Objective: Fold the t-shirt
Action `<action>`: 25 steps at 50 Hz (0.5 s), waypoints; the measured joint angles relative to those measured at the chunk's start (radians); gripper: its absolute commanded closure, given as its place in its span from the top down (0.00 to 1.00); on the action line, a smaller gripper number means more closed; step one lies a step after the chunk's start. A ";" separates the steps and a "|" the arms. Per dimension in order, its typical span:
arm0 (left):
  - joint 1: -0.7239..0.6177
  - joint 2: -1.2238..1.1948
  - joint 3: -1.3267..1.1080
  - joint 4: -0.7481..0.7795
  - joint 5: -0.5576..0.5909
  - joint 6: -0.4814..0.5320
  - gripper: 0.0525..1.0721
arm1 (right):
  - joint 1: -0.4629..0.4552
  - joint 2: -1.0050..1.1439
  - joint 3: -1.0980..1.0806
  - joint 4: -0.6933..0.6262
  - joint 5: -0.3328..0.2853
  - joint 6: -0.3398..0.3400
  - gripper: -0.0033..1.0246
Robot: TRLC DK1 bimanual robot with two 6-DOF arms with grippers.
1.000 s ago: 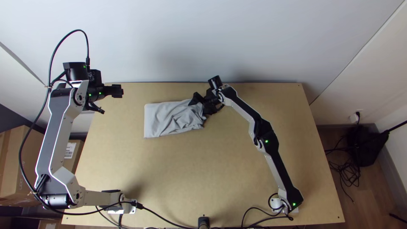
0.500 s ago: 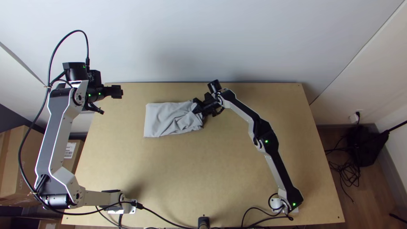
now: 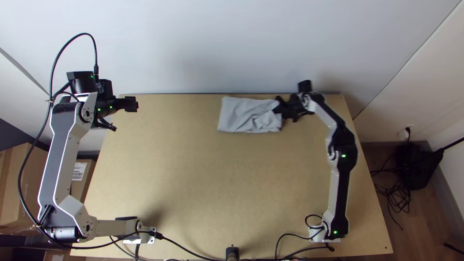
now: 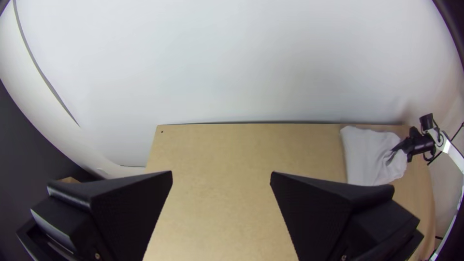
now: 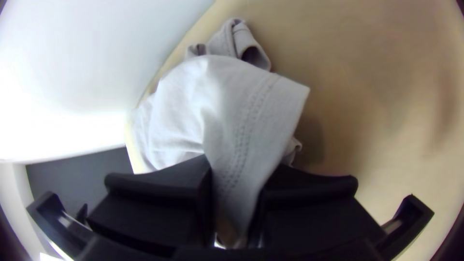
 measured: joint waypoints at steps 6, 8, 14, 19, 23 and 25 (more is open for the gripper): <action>0.000 -0.008 0.000 0.000 0.000 0.000 0.96 | -0.157 -0.053 -0.071 0.014 0.005 -0.029 0.03; 0.000 -0.009 0.000 0.000 0.000 0.000 0.96 | -0.208 -0.068 -0.086 0.014 0.004 -0.044 0.03; -0.003 -0.009 0.000 0.000 0.000 0.000 0.96 | -0.347 -0.085 -0.111 0.017 0.004 -0.089 0.03; -0.015 -0.009 0.001 0.001 0.000 0.000 0.96 | -0.436 -0.087 -0.127 0.018 0.005 -0.130 0.09; -0.030 -0.009 0.003 0.001 0.000 -0.001 0.96 | -0.477 -0.087 -0.137 0.016 0.004 -0.165 0.61; -0.037 -0.009 0.005 0.001 0.000 -0.002 0.96 | -0.490 -0.087 -0.142 0.016 0.004 -0.186 0.92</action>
